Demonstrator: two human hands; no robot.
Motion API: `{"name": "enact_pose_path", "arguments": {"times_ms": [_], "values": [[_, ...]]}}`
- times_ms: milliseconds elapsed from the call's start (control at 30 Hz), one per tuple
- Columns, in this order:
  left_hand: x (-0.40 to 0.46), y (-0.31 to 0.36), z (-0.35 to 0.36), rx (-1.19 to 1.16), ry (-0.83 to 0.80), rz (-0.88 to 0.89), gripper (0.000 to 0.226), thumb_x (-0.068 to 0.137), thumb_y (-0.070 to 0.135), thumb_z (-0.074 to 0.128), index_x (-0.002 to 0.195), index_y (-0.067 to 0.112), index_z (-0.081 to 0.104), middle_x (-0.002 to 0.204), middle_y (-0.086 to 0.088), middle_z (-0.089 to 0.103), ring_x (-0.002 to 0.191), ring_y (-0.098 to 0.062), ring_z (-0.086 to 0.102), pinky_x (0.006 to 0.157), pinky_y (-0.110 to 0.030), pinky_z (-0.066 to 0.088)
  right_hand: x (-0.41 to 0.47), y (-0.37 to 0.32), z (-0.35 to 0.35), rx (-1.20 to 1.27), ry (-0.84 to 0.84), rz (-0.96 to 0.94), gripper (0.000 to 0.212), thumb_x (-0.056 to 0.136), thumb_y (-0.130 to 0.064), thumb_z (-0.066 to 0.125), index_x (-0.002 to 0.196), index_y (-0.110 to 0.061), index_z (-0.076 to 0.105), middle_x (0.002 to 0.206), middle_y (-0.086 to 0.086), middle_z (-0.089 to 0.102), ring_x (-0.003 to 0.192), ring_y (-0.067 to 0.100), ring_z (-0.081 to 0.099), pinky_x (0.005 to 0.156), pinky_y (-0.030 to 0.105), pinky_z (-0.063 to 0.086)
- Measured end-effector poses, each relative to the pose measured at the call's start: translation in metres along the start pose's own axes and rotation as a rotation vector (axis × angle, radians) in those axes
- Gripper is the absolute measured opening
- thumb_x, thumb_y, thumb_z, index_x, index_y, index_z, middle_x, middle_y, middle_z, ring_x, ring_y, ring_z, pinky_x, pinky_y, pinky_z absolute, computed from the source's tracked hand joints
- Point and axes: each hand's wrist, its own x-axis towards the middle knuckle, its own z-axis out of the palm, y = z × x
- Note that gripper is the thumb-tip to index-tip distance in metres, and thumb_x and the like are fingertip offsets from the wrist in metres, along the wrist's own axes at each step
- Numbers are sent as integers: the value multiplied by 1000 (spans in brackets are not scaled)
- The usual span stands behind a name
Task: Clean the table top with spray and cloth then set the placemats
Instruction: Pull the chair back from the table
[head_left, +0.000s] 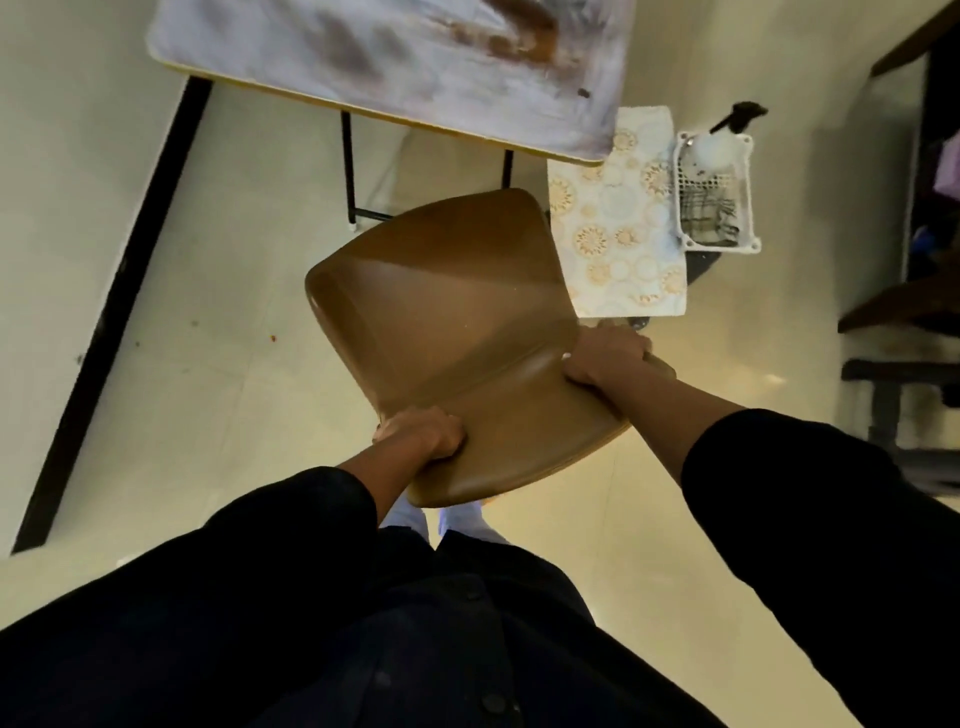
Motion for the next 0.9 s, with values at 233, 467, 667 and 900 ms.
{"name": "enact_pose_path", "arguments": {"times_ms": [233,467,667,900], "values": [[13,-18,9,-325,134,-188,18,100,32,54,111,20,62,119,-11,67,100,-30,61,93,-37,49,19,17,0,40,29,22,55,96,-54,46,128,-12,62,122,11,65,112,31,62,81,39,47],[21,-37,13,-504,189,-276,15,100,27,56,100,15,64,110,-7,72,100,-30,69,97,-38,57,23,17,-1,98,73,69,56,93,-56,54,125,-11,62,122,9,65,113,30,63,79,36,43],[15,-47,-3,-376,207,-255,41,107,43,53,131,11,64,131,-10,70,117,-32,68,97,-38,51,17,9,-9,129,83,57,58,89,-59,58,123,-13,63,119,8,66,112,30,63,76,36,44],[5,-71,-54,-296,295,-168,43,110,42,55,137,9,60,133,-11,68,118,-31,66,99,-36,50,5,-20,-27,198,78,66,50,91,-53,59,122,-14,63,122,8,66,114,30,63,78,36,43]]}}
